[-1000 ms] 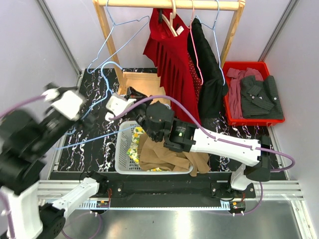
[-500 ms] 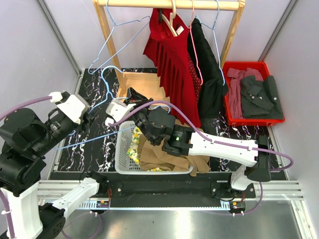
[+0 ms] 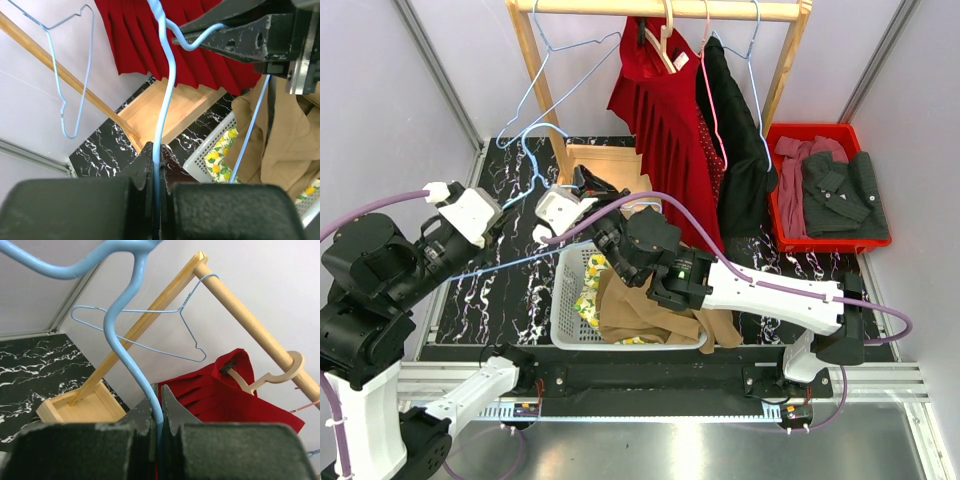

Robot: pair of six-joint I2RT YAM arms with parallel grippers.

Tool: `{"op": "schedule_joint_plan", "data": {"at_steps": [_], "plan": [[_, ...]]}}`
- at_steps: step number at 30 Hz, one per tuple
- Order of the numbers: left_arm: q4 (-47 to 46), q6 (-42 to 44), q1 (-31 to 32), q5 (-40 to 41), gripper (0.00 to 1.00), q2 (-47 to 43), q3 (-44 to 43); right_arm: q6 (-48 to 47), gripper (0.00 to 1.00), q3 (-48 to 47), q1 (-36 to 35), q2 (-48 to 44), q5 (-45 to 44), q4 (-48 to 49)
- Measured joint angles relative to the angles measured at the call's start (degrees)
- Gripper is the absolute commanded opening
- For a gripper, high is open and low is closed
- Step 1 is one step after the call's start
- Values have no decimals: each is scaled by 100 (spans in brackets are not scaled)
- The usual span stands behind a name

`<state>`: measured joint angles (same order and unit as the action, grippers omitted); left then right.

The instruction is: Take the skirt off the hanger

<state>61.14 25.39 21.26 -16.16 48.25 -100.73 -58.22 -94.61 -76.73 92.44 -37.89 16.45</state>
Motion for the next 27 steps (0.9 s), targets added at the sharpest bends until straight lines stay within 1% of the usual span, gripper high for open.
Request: {"op": "schedule_joint_plan", "data": {"at_steps": [1, 2, 6, 7, 9, 14, 16, 18, 22, 27], "plan": [[-55, -17, 0, 22, 0, -11, 9, 79, 29, -17, -2, 0, 9, -28], [-111, -33, 0, 55, 0, -33, 48, 190, 57, -24, -2, 0, 37, -44], [-127, -31, 11, 313, 0, -179, 422, 564, 90, 127, -44, -146, 164, 101], [-129, 2, 11, 431, 0, -205, 509, 603, 94, 297, -59, -278, 138, 192], [-164, 92, 11, 708, 0, -245, 686, 697, 98, 737, -76, -656, 83, 328], [-334, 363, 11, 1303, 0, -522, 1248, 1250, 97, 1644, -72, -1849, -107, 87], [-343, 431, 11, 1480, 0, -629, 1349, 1582, 97, 2083, -46, -2439, -168, 26], [-387, 463, 11, 1550, 0, -671, 1344, 1847, 97, 2428, 28, -2765, -225, 7], [-387, 466, 11, 1565, 0, -651, 1204, 2411, 97, 2907, 262, -2839, -203, -101], [-291, 466, 11, 1552, 0, -546, 793, 3206, 96, 3294, 651, -2256, 297, -584]]}}
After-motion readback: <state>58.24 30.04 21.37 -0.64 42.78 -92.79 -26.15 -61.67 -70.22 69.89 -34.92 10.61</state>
